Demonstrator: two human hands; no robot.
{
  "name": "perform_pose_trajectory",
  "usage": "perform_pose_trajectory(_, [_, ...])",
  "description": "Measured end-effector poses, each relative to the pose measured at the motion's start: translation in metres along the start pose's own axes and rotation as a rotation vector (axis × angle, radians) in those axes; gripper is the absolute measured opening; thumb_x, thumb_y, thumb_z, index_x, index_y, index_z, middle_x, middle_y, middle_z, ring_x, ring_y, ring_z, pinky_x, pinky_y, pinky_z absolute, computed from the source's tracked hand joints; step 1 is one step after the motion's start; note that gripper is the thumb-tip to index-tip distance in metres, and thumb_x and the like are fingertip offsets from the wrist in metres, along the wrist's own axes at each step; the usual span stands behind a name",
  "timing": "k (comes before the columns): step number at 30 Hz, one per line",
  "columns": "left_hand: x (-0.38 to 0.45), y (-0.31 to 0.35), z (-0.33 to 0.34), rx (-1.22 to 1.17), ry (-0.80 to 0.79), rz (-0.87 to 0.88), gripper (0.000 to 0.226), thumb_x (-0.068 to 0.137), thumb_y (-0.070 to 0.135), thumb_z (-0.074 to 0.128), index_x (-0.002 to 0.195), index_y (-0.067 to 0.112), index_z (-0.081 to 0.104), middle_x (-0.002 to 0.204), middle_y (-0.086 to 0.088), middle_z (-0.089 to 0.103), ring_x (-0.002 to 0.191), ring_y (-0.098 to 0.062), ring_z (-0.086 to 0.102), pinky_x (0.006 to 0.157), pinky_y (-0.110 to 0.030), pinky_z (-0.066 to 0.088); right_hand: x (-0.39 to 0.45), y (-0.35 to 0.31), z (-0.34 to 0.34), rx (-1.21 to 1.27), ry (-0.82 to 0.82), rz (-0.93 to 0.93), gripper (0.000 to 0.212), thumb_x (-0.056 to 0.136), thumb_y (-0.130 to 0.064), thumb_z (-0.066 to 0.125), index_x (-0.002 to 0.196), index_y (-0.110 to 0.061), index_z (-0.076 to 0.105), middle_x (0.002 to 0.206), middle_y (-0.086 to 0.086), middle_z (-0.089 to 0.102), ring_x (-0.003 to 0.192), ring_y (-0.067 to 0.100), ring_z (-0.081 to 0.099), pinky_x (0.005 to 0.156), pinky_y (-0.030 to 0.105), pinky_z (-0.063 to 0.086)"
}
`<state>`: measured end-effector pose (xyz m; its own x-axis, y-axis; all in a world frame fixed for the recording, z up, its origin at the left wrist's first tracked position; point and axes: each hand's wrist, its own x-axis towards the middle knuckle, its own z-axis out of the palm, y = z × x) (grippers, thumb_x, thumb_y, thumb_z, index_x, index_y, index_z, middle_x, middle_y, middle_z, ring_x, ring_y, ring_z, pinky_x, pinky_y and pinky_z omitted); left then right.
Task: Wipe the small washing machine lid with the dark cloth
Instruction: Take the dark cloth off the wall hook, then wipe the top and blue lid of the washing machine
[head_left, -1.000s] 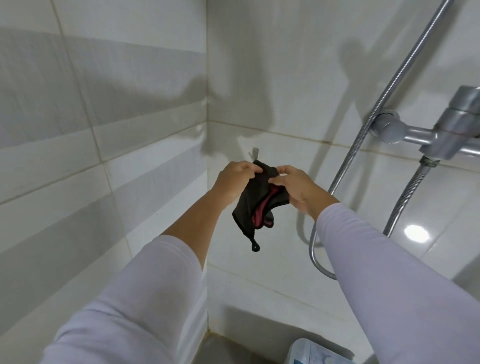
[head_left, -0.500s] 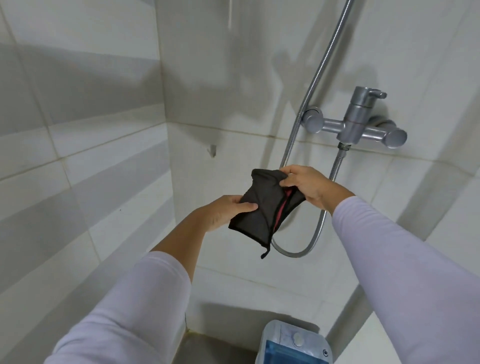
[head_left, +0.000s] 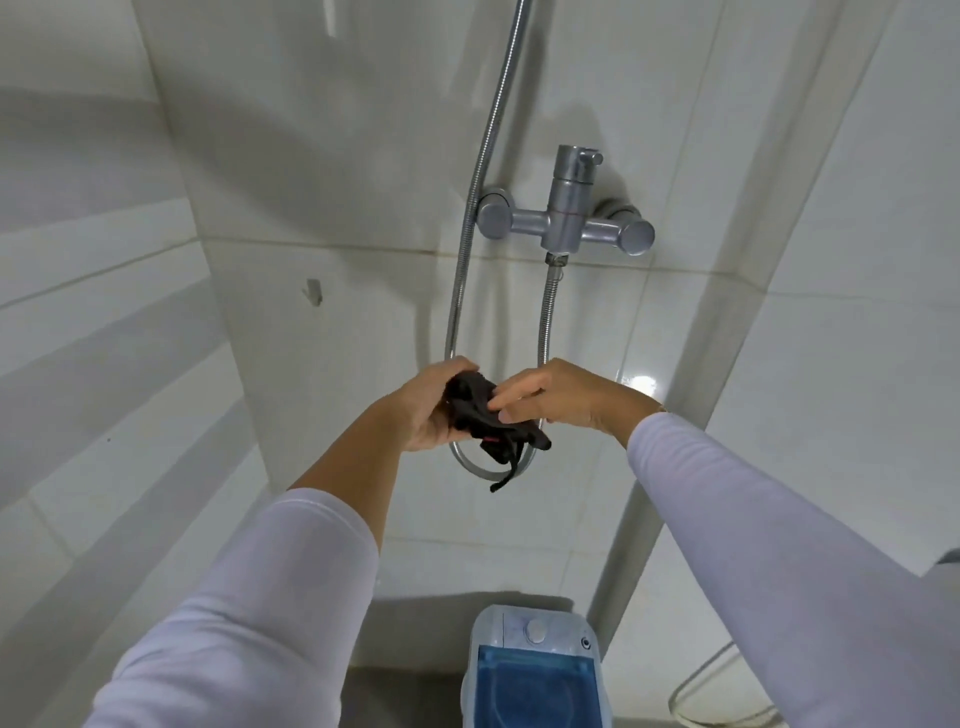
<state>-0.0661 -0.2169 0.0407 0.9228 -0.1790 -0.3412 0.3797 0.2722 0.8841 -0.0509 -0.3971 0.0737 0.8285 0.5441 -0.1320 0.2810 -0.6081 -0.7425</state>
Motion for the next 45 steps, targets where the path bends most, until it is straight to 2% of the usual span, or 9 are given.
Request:
perform_pose_trajectory(4, [0.011, -0.009, 0.013, 0.236, -0.113, -0.004, 0.019, 0.093, 0.003, 0.043, 0.093, 0.005, 0.062, 0.087, -0.01, 0.064, 0.078, -0.016, 0.063, 0.076, -0.024, 0.052, -0.005, 0.024, -0.01, 0.096, 0.256, 0.033, 0.034, 0.077, -0.028, 0.074, 0.109, -0.018, 0.069, 0.103, -0.005, 0.065, 0.104, 0.014, 0.057, 0.087, 0.024, 0.045])
perform_pose_trajectory(8, [0.02, -0.014, 0.033, 0.268, -0.236, 0.008, 0.028, 0.092, -0.007, 0.039, 0.105, 0.005, 0.06, 0.091, -0.009, 0.066, 0.086, -0.017, 0.064, 0.07, -0.02, 0.059, -0.01, 0.052, -0.013, 0.155, 0.124, 0.126, 0.075, 0.073, -0.029, 0.079, 0.139, -0.024, 0.043, 0.13, -0.006, 0.052, 0.12, 0.013, 0.05, 0.102, 0.028, 0.04])
perform_pose_trajectory(13, [0.048, -0.038, 0.045, 0.367, -0.188, -0.04, 0.031, 0.09, -0.009, 0.051, 0.115, 0.008, 0.054, 0.099, -0.008, 0.062, 0.092, -0.016, 0.063, 0.081, -0.021, 0.056, -0.019, 0.091, -0.008, 0.062, 0.085, 0.282, 0.034, 0.071, -0.038, 0.078, 0.097, -0.02, 0.065, 0.091, -0.004, 0.066, 0.091, 0.017, 0.062, 0.08, 0.025, 0.048])
perform_pose_trajectory(19, [0.096, -0.106, 0.045, 0.546, 0.011, -0.037, 0.036, 0.086, 0.003, 0.065, 0.12, 0.009, 0.055, 0.121, -0.007, 0.062, 0.113, -0.015, 0.059, 0.093, -0.021, 0.047, -0.024, 0.17, 0.018, 0.238, 0.235, 0.435, 0.04, 0.074, -0.026, 0.075, 0.109, -0.011, 0.064, 0.106, 0.01, 0.067, 0.1, 0.028, 0.064, 0.096, 0.041, 0.052])
perform_pose_trajectory(24, [0.147, -0.194, 0.034, 0.727, 0.089, -0.011, 0.021, 0.087, 0.013, 0.063, 0.108, 0.014, 0.058, 0.119, -0.008, 0.064, 0.104, -0.014, 0.063, 0.094, -0.025, 0.049, -0.022, 0.258, 0.06, 0.436, 0.386, 0.457, 0.008, 0.082, -0.008, 0.062, 0.09, -0.009, 0.06, 0.088, 0.01, 0.064, 0.09, 0.028, 0.062, 0.088, 0.038, 0.05])
perform_pose_trajectory(29, [0.192, -0.287, 0.015, 0.998, 0.091, 0.001, 0.031, 0.087, 0.021, 0.059, 0.118, 0.019, 0.058, 0.127, -0.004, 0.059, 0.112, -0.02, 0.057, 0.094, -0.028, 0.047, -0.007, 0.345, 0.117, 0.409, 0.435, 0.441, 0.011, 0.079, -0.001, 0.058, 0.088, -0.006, 0.055, 0.087, 0.013, 0.055, 0.082, 0.027, 0.056, 0.077, 0.038, 0.047])
perform_pose_trajectory(33, [0.219, -0.353, -0.005, 1.11, 0.081, 0.031, 0.038, 0.091, 0.02, 0.056, 0.128, 0.016, 0.055, 0.136, -0.002, 0.054, 0.126, -0.021, 0.05, 0.093, -0.025, 0.039, 0.009, 0.405, 0.16, 0.41, 0.473, 0.396, 0.038, 0.082, 0.003, 0.053, 0.114, -0.016, 0.055, 0.103, 0.006, 0.058, 0.089, 0.02, 0.059, 0.082, 0.033, 0.053])
perform_pose_trajectory(40, [0.255, -0.443, -0.045, 1.211, 0.139, 0.116, 0.039, 0.091, 0.021, 0.056, 0.13, 0.017, 0.053, 0.139, -0.003, 0.052, 0.127, -0.021, 0.048, 0.091, -0.023, 0.036, 0.024, 0.469, 0.225, 0.423, 0.501, 0.302, 0.039, 0.083, 0.012, 0.044, 0.107, -0.013, 0.061, 0.089, 0.005, 0.063, 0.081, 0.019, 0.062, 0.065, 0.022, 0.055])
perform_pose_trajectory(45, [0.247, -0.484, -0.058, 1.267, 0.167, 0.156, 0.039, 0.091, 0.019, 0.055, 0.13, 0.016, 0.053, 0.138, -0.004, 0.052, 0.126, -0.021, 0.049, 0.089, -0.023, 0.037, 0.004, 0.49, 0.259, 0.396, 0.578, 0.253, 0.041, 0.082, 0.009, 0.047, 0.112, -0.013, 0.065, 0.094, 0.006, 0.062, 0.081, 0.017, 0.06, 0.068, 0.023, 0.053])
